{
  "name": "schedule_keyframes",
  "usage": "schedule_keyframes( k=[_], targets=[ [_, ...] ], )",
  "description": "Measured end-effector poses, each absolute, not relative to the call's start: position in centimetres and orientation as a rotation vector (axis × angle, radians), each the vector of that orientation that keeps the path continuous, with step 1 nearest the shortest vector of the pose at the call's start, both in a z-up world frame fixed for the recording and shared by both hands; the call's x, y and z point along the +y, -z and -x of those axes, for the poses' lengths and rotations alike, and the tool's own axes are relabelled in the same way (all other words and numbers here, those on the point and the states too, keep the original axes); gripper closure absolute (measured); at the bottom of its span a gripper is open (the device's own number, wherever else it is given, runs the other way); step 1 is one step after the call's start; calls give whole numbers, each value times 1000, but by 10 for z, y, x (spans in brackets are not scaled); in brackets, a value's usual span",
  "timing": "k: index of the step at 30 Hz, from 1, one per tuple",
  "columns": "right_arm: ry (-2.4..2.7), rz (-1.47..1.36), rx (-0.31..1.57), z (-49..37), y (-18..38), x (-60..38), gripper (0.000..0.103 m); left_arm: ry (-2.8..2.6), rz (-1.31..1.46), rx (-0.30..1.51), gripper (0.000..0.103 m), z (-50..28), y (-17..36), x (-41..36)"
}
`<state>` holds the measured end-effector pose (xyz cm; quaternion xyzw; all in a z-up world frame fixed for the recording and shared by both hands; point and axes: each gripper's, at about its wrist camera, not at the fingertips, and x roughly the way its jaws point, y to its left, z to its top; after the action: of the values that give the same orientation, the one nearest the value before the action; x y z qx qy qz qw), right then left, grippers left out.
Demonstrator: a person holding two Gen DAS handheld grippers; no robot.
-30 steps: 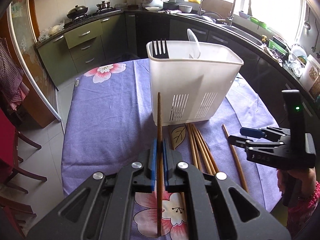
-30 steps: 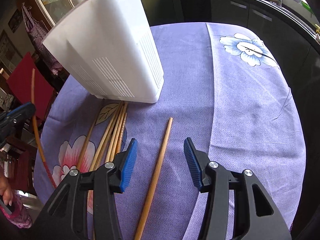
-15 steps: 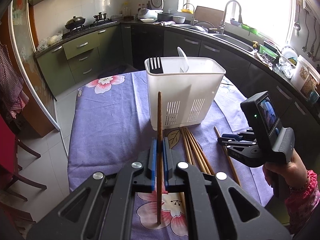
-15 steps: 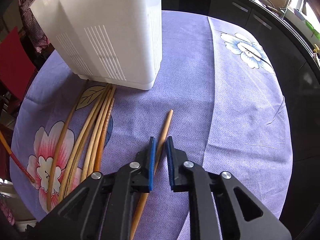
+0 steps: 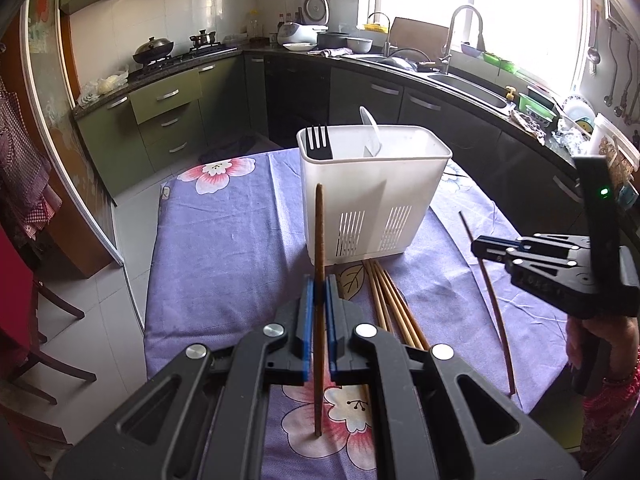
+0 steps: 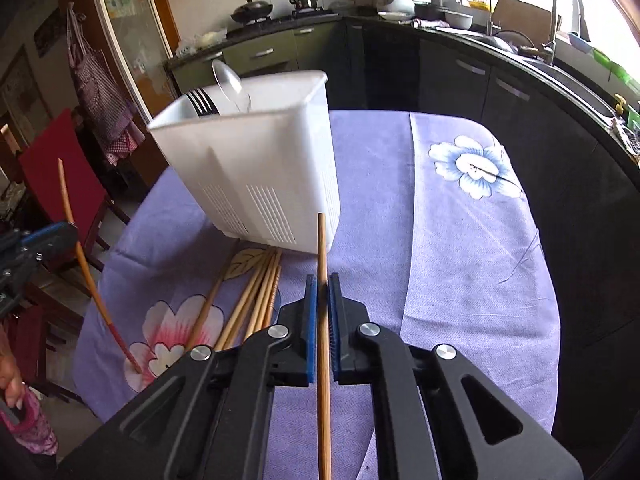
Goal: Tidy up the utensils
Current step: 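Insert both held chopsticks upright into the white holder and open both grippers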
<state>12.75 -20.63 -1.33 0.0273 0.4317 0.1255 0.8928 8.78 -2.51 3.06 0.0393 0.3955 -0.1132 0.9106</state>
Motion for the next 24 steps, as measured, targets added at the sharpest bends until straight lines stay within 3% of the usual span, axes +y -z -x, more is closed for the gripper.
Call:
schedule_keyframes(
  k=[8, 24],
  targets=[
    [-281, -68, 698, -85, -46, -211, 97, 234, -72, 788, 97, -80, -44, -20],
    [-322, -91, 564, -66, -95, -203, 97, 262, -83, 736, 97, -76, -77, -23]
  ],
)
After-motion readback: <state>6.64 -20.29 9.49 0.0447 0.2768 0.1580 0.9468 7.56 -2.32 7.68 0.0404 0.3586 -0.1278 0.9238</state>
